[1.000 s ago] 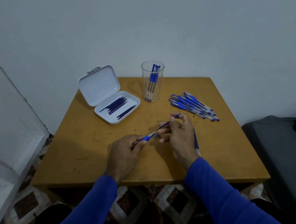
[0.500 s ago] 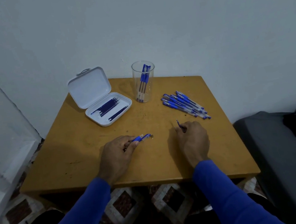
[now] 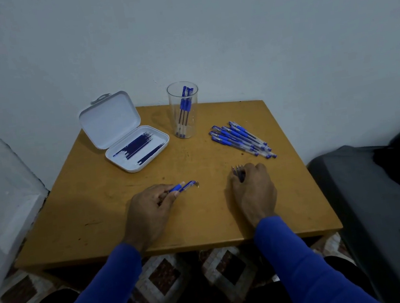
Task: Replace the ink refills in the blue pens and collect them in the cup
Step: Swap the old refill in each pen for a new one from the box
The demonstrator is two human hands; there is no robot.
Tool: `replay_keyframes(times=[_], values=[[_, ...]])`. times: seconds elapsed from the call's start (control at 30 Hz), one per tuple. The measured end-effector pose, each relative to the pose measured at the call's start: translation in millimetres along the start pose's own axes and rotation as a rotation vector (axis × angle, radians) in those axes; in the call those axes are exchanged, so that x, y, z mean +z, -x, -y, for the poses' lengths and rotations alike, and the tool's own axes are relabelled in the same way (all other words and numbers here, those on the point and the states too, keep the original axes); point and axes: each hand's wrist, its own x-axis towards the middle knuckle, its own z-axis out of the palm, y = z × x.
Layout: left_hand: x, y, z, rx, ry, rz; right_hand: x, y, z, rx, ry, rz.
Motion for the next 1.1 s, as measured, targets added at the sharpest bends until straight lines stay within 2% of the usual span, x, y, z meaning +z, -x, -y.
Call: replay_keyframes(times=[0.93, 1.1], values=[[0.3, -0.8, 2.0, 0.007, -0.006, -0.013, -2.5, -3.2, 1.6, -0.002, 0.020, 0.024], [-1.1, -4.6, 1.0, -0.052, 0.041, 0.000, -4.8, -1.9, 6.5, -0.092, 0.069, 0.002]])
